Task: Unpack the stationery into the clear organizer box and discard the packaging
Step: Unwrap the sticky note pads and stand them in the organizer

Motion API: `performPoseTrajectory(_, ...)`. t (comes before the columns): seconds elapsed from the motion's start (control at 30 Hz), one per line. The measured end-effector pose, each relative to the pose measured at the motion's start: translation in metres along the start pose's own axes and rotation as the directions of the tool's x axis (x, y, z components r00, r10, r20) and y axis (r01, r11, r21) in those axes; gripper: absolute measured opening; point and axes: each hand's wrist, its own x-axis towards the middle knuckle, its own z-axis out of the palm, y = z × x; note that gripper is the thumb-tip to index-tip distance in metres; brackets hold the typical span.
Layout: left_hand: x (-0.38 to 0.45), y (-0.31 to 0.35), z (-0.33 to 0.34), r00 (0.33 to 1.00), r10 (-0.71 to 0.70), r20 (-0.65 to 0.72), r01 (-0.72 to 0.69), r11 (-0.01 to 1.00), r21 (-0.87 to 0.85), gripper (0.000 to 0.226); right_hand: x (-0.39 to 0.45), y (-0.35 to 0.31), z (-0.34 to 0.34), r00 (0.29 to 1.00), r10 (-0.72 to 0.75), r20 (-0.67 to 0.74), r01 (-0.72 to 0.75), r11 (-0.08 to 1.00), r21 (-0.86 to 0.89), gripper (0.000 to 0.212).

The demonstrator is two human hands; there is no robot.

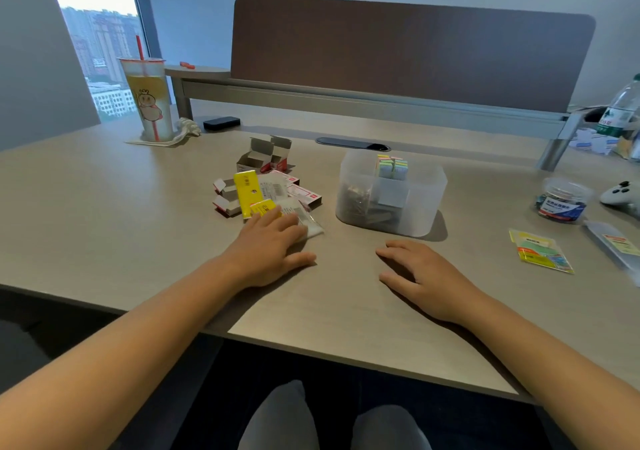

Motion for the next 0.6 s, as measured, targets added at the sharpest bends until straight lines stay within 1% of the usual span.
performPoseTrajectory(0.07, 0.015, -0.008, 0.001, 0.999, -0.047, 0.018, 0.046, 0.998, 0.044, 0.058, 0.000, 0.001, 0.000, 1.000, 0.002, 0.001, -0.002, 1.000, 0.001, 0.048)
performPoseTrajectory(0.17, 0.034, -0.014, 0.002, 0.997, -0.081, 0.010, 0.081, 0.996, 0.043, 0.060, 0.001, 0.003, 0.000, 1.000, 0.005, 0.004, -0.005, 1.000, 0.006, 0.048)
performPoseTrajectory(0.23, 0.041, -0.014, 0.003, 0.996, -0.091, -0.021, 0.092, 0.996, 0.014, 0.065, 0.000, 0.003, 0.000, 1.000, 0.013, 0.012, -0.013, 1.000, 0.016, 0.048)
performPoseTrajectory(0.3, 0.043, -0.009, 0.002, 0.993, -0.076, -0.090, 0.073, 0.997, -0.028, 0.068, -0.001, 0.004, 0.000, 1.000, 0.026, 0.013, -0.026, 0.999, 0.039, 0.048)
performPoseTrajectory(0.43, 0.034, 0.011, -0.004, 0.960, 0.017, -0.281, -0.036, 0.997, -0.062, 0.064, -0.006, 0.013, -0.006, 0.997, 0.083, 0.000, -0.083, 0.995, 0.051, 0.046)
performPoseTrajectory(0.5, 0.026, 0.026, -0.007, 0.942, 0.076, -0.327, -0.120, 0.986, -0.118, 0.068, -0.013, 0.024, -0.011, 0.992, 0.120, -0.029, -0.119, 0.992, 0.047, 0.044)
performPoseTrajectory(0.57, 0.022, 0.044, -0.009, 0.924, 0.149, -0.353, -0.228, 0.954, -0.194, 0.074, -0.022, 0.035, -0.016, 0.984, 0.162, -0.074, -0.158, 0.986, 0.055, 0.042)
performPoseTrajectory(0.6, 0.022, 0.055, -0.010, 0.918, 0.187, -0.349, -0.273, 0.938, -0.214, 0.074, -0.027, 0.042, -0.019, 0.977, 0.187, -0.102, -0.181, 0.982, 0.063, 0.041)
